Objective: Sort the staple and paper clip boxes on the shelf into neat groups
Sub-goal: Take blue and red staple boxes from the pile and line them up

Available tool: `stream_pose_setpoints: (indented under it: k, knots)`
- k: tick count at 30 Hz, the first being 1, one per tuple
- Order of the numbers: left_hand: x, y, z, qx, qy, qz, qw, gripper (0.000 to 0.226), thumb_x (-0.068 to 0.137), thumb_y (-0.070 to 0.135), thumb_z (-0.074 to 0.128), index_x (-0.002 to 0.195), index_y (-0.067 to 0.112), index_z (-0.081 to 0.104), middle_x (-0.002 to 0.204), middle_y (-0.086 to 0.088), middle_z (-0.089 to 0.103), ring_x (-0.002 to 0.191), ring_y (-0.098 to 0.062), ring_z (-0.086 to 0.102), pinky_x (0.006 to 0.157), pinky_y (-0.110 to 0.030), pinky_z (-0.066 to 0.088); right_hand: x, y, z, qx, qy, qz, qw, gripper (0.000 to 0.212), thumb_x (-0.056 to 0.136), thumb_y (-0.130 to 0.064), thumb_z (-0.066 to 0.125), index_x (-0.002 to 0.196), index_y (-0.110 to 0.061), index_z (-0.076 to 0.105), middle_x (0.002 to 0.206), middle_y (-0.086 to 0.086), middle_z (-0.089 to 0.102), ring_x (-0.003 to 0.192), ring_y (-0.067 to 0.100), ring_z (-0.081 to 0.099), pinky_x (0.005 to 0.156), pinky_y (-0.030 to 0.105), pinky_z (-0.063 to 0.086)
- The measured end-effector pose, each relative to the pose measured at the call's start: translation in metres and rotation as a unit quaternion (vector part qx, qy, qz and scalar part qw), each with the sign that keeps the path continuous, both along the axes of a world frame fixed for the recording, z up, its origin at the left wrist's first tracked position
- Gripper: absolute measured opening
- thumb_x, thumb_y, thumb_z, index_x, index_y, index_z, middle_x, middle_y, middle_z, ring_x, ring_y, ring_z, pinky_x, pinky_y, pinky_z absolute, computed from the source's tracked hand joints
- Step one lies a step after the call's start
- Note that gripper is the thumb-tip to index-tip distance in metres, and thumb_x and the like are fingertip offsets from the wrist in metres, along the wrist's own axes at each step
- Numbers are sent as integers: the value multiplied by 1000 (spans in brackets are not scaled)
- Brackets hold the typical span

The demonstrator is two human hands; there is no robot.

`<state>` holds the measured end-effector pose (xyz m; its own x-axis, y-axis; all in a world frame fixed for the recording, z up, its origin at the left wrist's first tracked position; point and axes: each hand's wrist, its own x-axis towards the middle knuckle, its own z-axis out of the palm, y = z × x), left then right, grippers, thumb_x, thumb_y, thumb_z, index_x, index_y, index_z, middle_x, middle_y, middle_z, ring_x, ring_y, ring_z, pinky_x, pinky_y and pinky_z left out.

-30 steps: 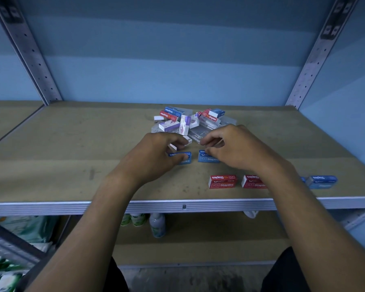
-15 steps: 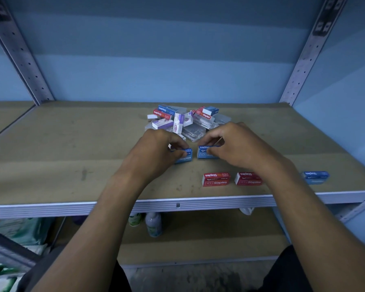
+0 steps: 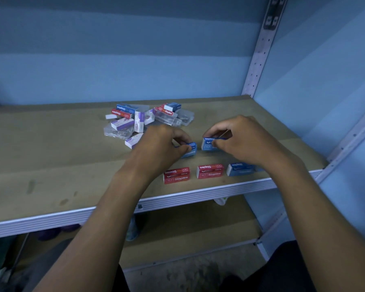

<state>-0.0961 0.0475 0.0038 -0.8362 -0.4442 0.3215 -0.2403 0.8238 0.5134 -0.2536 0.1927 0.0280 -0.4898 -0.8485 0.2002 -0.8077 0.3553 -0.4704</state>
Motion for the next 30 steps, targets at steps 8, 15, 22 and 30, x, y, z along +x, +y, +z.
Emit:
stream_pose_setpoints:
  k: [8,15,22,30]
  knots:
    - [-36,29,-1,14,12,-28,999,19,86,31,70,105,28,75,97,15,71,79,7,58,67,-9,43,-30,38,0,-8,0,-59,998,21,88,-18,75,101,-35,80,88,-22,70,81,-12,61,69,3,41]
    - [-60,49,-1,5,15,-49,999,19,85,31,71,103,28,75,95,14,71,76,3,58,66,-11,44,-45,61,0,-9,-17,-94,995,23,88,-15,73,101,-33,80,93,-15,74,89,1,67,86,21,52]
    - [-75,61,-5,-3,19,-66,998,17,85,31,71,101,28,76,93,14,72,76,2,60,72,-19,51,-52,70,-2,21,-29,-102,994,25,90,-14,72,102,-34,80,90,-22,71,90,-1,66,88,24,54]
    - [-80,62,-9,0,16,-71,997,16,83,30,73,99,28,76,91,13,72,70,5,57,64,-13,44,-56,74,-5,39,-51,-99,993,26,90,-10,69,104,-30,80,94,-13,75,89,1,67,72,8,47]
